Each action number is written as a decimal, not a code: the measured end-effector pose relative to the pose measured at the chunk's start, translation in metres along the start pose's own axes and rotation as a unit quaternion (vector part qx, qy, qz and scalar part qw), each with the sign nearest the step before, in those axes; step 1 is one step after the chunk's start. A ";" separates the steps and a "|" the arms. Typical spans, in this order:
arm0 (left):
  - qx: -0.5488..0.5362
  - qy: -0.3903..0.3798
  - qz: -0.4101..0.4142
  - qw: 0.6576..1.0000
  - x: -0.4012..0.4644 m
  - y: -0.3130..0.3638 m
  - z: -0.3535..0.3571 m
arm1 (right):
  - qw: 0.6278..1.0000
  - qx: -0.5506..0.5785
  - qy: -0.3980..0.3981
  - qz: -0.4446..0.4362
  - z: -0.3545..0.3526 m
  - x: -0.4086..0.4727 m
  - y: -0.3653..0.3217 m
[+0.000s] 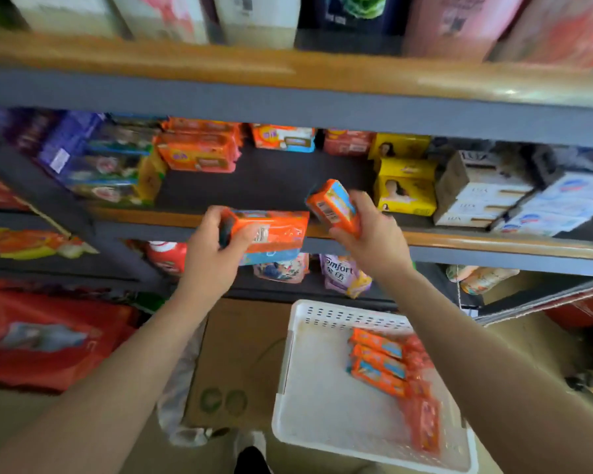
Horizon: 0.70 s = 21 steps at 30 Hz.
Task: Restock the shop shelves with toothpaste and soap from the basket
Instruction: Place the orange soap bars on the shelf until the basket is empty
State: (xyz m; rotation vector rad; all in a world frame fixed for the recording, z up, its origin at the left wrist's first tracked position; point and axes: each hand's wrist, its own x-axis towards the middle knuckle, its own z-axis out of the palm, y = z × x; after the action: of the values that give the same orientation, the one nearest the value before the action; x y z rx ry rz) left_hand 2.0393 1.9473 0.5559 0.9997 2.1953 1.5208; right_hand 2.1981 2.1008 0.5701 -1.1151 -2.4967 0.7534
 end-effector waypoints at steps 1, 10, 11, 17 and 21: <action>-0.013 0.018 0.000 1.000 0.008 -0.002 -0.005 | 0.995 -0.093 0.007 -0.024 0.004 0.011 -0.003; -0.061 0.055 -0.004 0.997 0.037 -0.023 -0.018 | 0.897 -0.383 0.014 -0.218 0.037 0.079 -0.027; -0.057 0.049 -0.003 0.997 0.035 -0.026 -0.020 | 0.900 -0.371 -0.014 -0.227 0.039 0.082 -0.026; -0.062 0.009 -0.005 0.998 0.025 -0.043 -0.039 | 0.952 -0.210 -0.074 -0.208 0.043 0.080 -0.013; -0.072 -0.001 -0.016 0.997 0.025 -0.048 -0.043 | 0.965 -0.163 -0.135 -0.153 0.041 0.081 -0.010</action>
State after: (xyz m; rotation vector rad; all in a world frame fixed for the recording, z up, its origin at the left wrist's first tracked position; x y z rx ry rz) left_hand 1.9784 1.9242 0.5331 0.9152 2.0563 1.6365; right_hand 2.1206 2.1428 0.5475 -0.7236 -3.0123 0.4393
